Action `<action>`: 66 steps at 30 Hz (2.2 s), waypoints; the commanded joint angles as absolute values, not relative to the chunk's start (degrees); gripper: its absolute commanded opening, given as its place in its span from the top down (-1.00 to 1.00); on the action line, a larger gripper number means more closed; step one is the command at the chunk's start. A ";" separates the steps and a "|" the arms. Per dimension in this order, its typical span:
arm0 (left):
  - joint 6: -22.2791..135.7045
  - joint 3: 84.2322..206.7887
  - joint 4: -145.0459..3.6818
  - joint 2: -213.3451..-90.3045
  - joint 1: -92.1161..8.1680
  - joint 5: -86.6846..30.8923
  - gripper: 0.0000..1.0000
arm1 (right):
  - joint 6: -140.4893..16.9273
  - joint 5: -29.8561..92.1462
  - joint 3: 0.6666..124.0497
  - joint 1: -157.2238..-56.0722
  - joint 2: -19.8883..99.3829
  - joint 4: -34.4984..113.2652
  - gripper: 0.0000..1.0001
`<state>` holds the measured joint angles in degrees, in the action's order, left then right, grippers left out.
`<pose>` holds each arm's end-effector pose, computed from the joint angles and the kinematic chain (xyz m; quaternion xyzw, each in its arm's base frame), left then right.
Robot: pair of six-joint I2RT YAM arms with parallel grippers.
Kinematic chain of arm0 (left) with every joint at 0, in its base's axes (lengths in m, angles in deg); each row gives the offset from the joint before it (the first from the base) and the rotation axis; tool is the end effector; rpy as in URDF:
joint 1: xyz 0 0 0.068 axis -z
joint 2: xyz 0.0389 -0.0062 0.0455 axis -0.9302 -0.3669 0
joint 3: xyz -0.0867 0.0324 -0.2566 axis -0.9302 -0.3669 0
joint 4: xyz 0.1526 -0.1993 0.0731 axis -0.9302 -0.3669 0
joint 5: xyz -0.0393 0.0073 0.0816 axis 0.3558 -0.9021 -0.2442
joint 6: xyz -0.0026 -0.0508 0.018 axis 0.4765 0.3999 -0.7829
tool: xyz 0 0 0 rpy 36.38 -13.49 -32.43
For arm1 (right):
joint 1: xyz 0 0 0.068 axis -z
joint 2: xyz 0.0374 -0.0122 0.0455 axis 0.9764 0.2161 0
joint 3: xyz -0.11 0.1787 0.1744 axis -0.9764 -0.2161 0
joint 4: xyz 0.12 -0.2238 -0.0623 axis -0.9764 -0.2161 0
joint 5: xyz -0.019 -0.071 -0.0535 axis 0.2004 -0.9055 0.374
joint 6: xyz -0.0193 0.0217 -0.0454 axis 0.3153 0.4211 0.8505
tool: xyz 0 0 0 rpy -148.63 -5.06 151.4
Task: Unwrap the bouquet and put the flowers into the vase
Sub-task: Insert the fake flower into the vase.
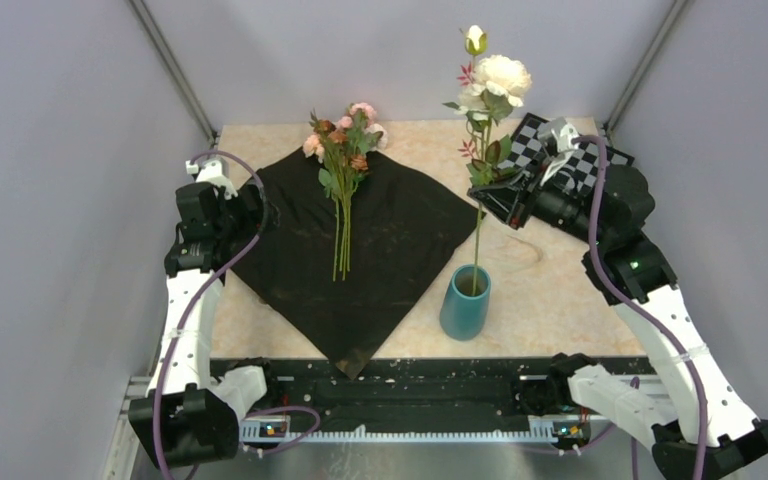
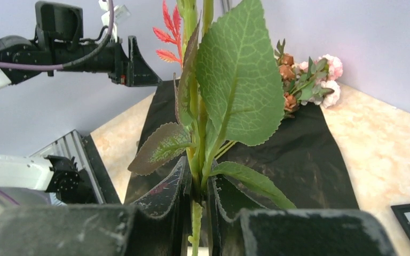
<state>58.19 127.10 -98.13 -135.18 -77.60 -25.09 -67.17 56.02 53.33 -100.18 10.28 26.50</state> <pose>0.2246 0.0292 0.3226 -0.1190 0.8566 -0.1006 0.4919 0.1598 0.0875 0.4445 -0.2608 0.6487 0.3924 0.5976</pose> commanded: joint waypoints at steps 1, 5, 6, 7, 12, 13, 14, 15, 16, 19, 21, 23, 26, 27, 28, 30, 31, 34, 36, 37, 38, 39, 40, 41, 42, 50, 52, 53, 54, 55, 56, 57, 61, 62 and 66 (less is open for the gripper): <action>57.16 126.80 -96.63 -135.43 -77.66 -24.67 -0.97 | -69.00 57.23 49.62 -101.51 7.88 30.58 1.00; 57.17 126.78 -96.55 -135.77 -77.61 -24.07 -0.97 | -70.92 55.36 43.99 -102.98 6.15 32.81 1.00; 57.17 126.78 -96.52 -135.87 -77.61 -23.92 -0.97 | -71.20 55.06 43.02 -103.27 5.90 33.05 1.00; 57.25 126.82 -96.52 -135.98 -77.61 -23.74 -0.97 | -71.33 54.94 42.37 -103.54 5.89 33.15 1.00; 57.27 126.93 -96.51 -136.48 -77.61 -22.75 -0.97 | -70.97 54.25 39.84 -104.49 5.91 32.67 1.00; 57.26 127.01 -96.52 -136.53 -77.59 -22.71 -0.97 | -70.81 54.08 39.40 -104.55 5.99 32.44 1.00; 57.19 126.96 -96.59 -136.46 -77.61 -22.71 -0.97 | -70.56 53.84 38.91 -104.59 5.99 32.18 1.00; 57.18 126.88 -96.60 -136.41 -77.61 -22.85 -0.97 | -70.42 53.51 38.43 -104.59 5.97 32.02 1.00; 57.17 126.82 -96.60 -136.32 -77.64 -22.95 -0.97 | -70.32 53.25 37.96 -104.67 5.91 31.83 1.00; 57.17 126.78 -96.52 -136.36 -77.61 -22.90 -0.97 | -70.22 52.71 36.37 -104.76 5.72 31.59 0.98; 57.17 126.87 -96.53 -136.51 -77.64 -22.74 -0.97 | -70.22 52.52 35.36 -104.84 5.50 31.57 0.94; 57.17 126.87 -96.59 -136.61 -77.61 -22.63 -0.97 | -70.31 52.26 34.59 -104.98 5.41 31.54 0.91; 57.17 126.89 -96.60 -136.62 -77.61 -22.62 -0.97 | -70.41 51.98 33.66 -105.12 5.18 31.29 0.88; 57.19 126.87 -96.59 -136.62 -77.61 -22.62 -0.97 | -70.41 51.98 33.39 -105.18 5.20 31.21 0.87; 57.18 126.87 -96.60 -136.62 -77.61 -22.62 -0.97 | -70.49 51.98 33.13 -105.21 5.13 31.13 0.86; 57.17 126.91 -96.60 -136.62 -77.62 -22.62 -0.97 | -70.63 51.98 32.65 -105.18 5.06 31.01 0.84; 57.17 126.87 -96.60 -136.63 -77.61 -22.62 -0.97 | -70.67 51.98 32.42 -105.20 4.93 30.83 0.83; 57.17 126.87 -96.56 -136.62 -77.61 -22.56 -0.97 | -70.78 51.96 31.93 -105.21 4.66 30.21 0.79; 57.22 126.87 -96.60 -136.69 -77.61 -22.52 -0.97 | -70.78 51.82 31.52 -105.21 4.47 29.76 0.76; 57.18 126.87 -96.59 -136.75 -77.61 -22.47 -0.97 | -70.83 51.81 31.42 -105.21 4.29 29.63 0.73; 57.17 126.92 -96.60 -136.72 -77.60 -22.45 -0.97 | -70.86 51.78 31.33 -105.21 4.16 29.39 0.70; 57.17 126.87 -96.56 -136.71 -77.61 -22.45 -0.97 | -70.85 51.73 31.29 -105.21 4.00 29.23 0.66; 57.17 126.87 -96.54 -136.78 -77.61 -22.40 -0.97 | -70.79 51.72 31.29 -105.21 3.92 29.08 0.62; 57.17 126.88 -96.56 -136.80 -77.64 -22.36 -0.98 | -70.79 51.64 31.28 -105.21 3.73 28.89 0.58; 57.17 126.87 -96.55 -136.80 -77.62 -22.36 -0.97 | -70.82 51.51 31.28 -105.21 3.62 28.70 0.54; 57.23 126.87 -96.52 -136.80 -77.61 -22.27 -0.97 | -70.50 51.46 31.46 -105.21 2.78 27.34 0.19; 57.17 126.87 -96.52 -136.80 -77.61 -22.20 -0.97 | -70.48 51.39 31.67 -105.21 2.36 27.04 0.07; 57.17 126.87 -96.52 -136.82 -77.61 -22.18 -0.97 | -70.50 51.30 31.83 -105.16 2.01 26.85 -0.01; 57.17 126.87 -96.52 -136.80 -77.61 -22.18 -0.97 | -70.39 51.21 31.96 -105.19 1.73 26.42 -0.08; 57.24 126.87 -96.52 -136.84 -77.61 -22.18 -0.97 | -70.13 51.07 32.27 -105.20 1.43 26.02 -0.15; 57.18 126.87 -96.52 -136.81 -77.61 -22.19 -0.97 | -69.97 50.98 32.47 -105.21 1.08 25.60 -0.21; 57.18 126.89 -96.56 -136.83 -77.61 -22.12 -0.97 | -69.79 50.87 32.63 -105.21 0.73 25.15 -0.28; 57.22 126.88 -96.52 -136.88 -77.61 -22.01 -0.98 | -69.23 50.21 33.40 -105.21 -0.85 23.59 -0.48; 57.18 126.87 -96.52 -136.89 -77.61 -21.94 -0.97 | -69.01 50.10 33.66 -105.21 -1.18 23.13 -0.53; 57.17 126.88 -96.52 -136.78 -77.66 -21.75 -0.97 | -68.83 50.18 35.04 -105.21 -2.26 21.64 -0.62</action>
